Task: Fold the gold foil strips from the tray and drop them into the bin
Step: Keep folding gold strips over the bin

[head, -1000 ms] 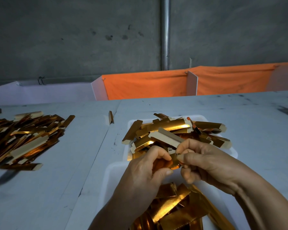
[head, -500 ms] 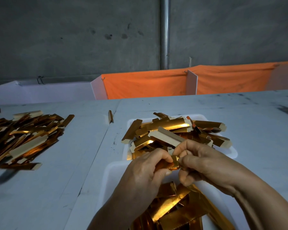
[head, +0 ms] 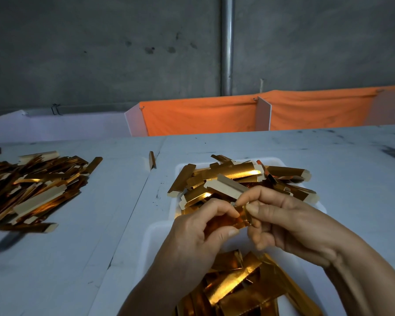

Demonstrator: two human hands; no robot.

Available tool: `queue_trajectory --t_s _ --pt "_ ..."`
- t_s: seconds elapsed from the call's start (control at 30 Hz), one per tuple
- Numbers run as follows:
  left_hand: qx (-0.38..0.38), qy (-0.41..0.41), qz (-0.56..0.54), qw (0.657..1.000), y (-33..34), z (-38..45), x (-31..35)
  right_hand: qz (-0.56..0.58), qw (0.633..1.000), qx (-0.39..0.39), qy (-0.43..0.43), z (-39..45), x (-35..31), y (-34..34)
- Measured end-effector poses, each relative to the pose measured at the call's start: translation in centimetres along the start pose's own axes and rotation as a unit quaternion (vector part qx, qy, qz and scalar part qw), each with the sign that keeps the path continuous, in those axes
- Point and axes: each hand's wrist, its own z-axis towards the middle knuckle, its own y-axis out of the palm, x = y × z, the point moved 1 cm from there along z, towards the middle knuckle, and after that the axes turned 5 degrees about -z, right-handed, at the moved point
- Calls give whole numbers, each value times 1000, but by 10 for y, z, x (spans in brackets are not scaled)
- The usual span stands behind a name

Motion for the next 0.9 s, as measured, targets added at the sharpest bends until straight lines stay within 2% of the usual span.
queue_trajectory --t_s 0.13,0.4,0.5,0.6,0.67,0.73,0.83,0.9 --pt "-15 -6 -48 999 -2 0 4 26 999 -25 -4 1 -1 -1" --pt "-5 -18 -74 997 0 1 4 -40 998 47 -16 6 5 5" --pt "-17 -39 -85 995 0 1 2 -24 999 31 19 6 5 2" --pt "-54 -83 -86 991 1 0 -1 -76 993 31 80 2 4 -4" --pt "-107 -125 -93 982 4 -1 -2 -113 986 86 89 2 2 -7" --pt "-154 -151 -50 975 8 -1 -2 -101 975 185 69 3 2 -11" --pt "-138 -131 113 975 14 1 -5 -65 943 326 20 4 2 -19" --pt "-110 -106 178 972 15 2 -5 -154 893 424 -5 4 6 -24"
